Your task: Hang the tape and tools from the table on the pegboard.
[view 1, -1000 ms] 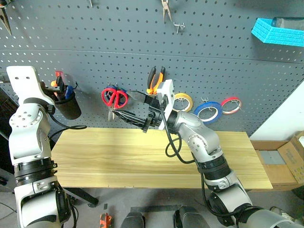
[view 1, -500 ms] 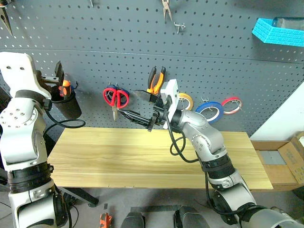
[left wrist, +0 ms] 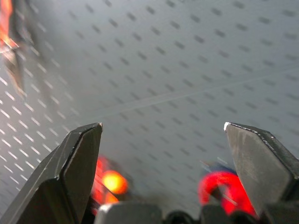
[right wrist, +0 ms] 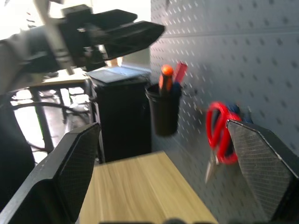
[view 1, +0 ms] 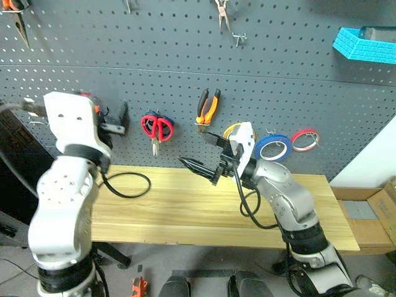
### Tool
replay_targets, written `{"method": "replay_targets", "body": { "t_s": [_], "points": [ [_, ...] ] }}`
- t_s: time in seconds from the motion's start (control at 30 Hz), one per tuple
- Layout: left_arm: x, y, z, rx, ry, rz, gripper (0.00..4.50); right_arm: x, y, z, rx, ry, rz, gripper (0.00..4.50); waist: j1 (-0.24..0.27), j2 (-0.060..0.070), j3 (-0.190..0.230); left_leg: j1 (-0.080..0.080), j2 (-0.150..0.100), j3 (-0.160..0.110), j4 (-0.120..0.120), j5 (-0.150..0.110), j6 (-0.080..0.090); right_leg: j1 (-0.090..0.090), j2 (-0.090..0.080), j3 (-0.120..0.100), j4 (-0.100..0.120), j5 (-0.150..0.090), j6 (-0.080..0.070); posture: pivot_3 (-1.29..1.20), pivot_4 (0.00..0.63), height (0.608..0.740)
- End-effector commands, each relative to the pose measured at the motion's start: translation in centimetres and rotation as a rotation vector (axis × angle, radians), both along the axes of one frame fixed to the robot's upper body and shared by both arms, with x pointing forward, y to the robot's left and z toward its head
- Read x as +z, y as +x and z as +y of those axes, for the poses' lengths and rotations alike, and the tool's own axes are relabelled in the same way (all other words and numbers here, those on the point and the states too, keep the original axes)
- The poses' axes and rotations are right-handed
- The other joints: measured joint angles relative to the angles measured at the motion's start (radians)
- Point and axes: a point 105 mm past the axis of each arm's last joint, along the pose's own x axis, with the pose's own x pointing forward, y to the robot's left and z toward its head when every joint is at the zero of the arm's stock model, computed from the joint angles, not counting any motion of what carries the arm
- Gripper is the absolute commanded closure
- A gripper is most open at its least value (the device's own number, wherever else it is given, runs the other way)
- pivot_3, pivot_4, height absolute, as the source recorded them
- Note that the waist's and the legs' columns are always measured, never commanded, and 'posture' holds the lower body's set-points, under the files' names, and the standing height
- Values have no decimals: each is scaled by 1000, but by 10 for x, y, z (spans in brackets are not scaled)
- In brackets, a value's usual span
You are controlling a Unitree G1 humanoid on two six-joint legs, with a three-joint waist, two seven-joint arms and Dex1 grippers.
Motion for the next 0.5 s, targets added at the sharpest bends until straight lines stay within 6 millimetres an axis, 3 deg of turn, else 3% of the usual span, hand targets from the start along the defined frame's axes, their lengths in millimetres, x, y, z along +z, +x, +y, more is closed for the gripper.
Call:
{"method": "replay_targets", "body": {
  "t_s": [0.03, 0.23, 0.33, 0.5],
  "points": [
    [-8, -11, -30, -107, 7, 2, 7, 2, -4, -15, -75, 3, -25, 0, 0, 2, 1, 2, 0, 0, 0, 0, 0, 3, 0, -1, -1, 0, 0, 142, 71, 740],
    [-85, -25, -51, -220, -101, 227, 7, -37, 6, -54, -306, -86, 41, 0, -3, 8, 2, 11, 1, 4, -1, 0, 0, 11, 1, 1, -3, -5, 2, 110, 70, 740],
    [-121, -24, -46, -195, -170, 329, 7, -57, 16, -77, -469, -120, 96, 0, -3, 9, 3, 12, 2, 4, -2, 0, 0, 12, 1, 1, -2, -10, 4, 97, 69, 740],
    [-161, -14, -27, -104, -269, 433, 7, -85, 27, -110, -668, -187, 164, 0, -8, 11, 2, 13, 2, 6, -2, 0, 0, 12, 2, 2, -1, -12, 0, 54, 61, 740]
  ]
}}
